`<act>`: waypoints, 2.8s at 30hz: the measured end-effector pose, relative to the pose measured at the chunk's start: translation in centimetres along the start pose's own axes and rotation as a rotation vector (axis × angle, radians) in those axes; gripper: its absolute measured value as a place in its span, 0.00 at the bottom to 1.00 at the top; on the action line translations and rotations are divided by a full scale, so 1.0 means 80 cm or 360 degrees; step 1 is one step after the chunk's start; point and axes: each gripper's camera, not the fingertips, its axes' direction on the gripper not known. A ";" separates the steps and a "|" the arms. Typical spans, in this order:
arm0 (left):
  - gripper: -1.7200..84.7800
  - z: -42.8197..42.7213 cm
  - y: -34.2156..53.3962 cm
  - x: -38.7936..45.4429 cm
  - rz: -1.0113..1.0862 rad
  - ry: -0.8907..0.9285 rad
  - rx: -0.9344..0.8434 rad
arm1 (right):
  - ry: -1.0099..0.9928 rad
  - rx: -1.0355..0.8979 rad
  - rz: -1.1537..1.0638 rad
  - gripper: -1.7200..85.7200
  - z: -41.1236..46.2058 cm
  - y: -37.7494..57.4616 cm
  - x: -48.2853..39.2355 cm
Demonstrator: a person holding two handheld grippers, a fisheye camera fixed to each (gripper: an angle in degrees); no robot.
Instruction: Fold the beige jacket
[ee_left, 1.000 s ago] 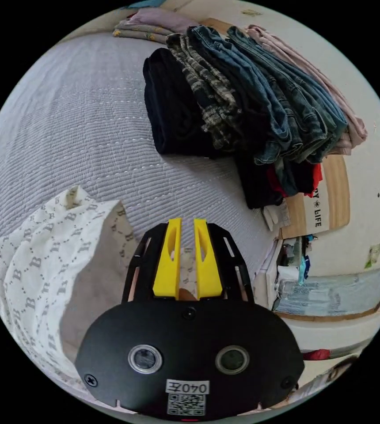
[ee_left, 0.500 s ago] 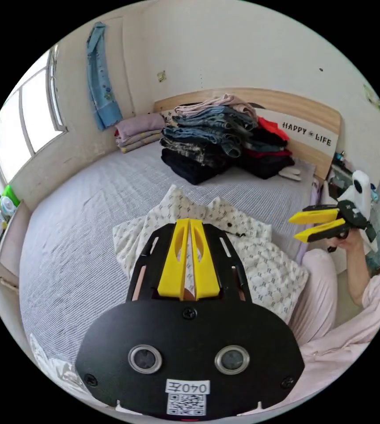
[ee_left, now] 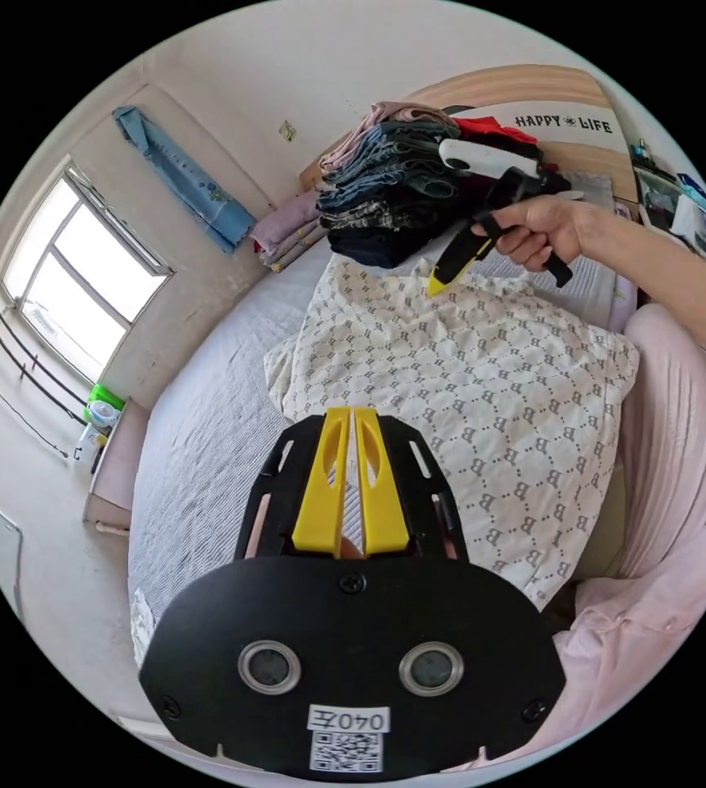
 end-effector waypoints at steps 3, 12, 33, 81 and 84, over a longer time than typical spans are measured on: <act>0.01 0.026 0.008 -0.013 -0.0097 0.0026 0.0004 | 0.0068 0.0158 0.0089 0.01 -0.054 0.036 0.005; 0.01 0.100 0.005 0.010 -0.0149 0.0047 0.0011 | 0.0393 -0.0135 0.0214 0.04 -0.032 0.018 -0.012; 0.04 0.234 -0.091 -0.050 0.0027 0.0121 0.0248 | 0.0572 -0.0235 0.0186 0.01 0.093 -0.091 -0.086; 0.01 0.111 -0.054 0.023 -0.0135 0.0340 -0.0003 | 0.1203 -0.0321 -0.0335 0.01 -0.008 0.065 -0.329; 0.01 0.075 -0.039 0.038 -0.0064 0.0523 -0.0020 | 0.0952 -0.0375 -0.0449 0.01 -0.016 0.092 -0.356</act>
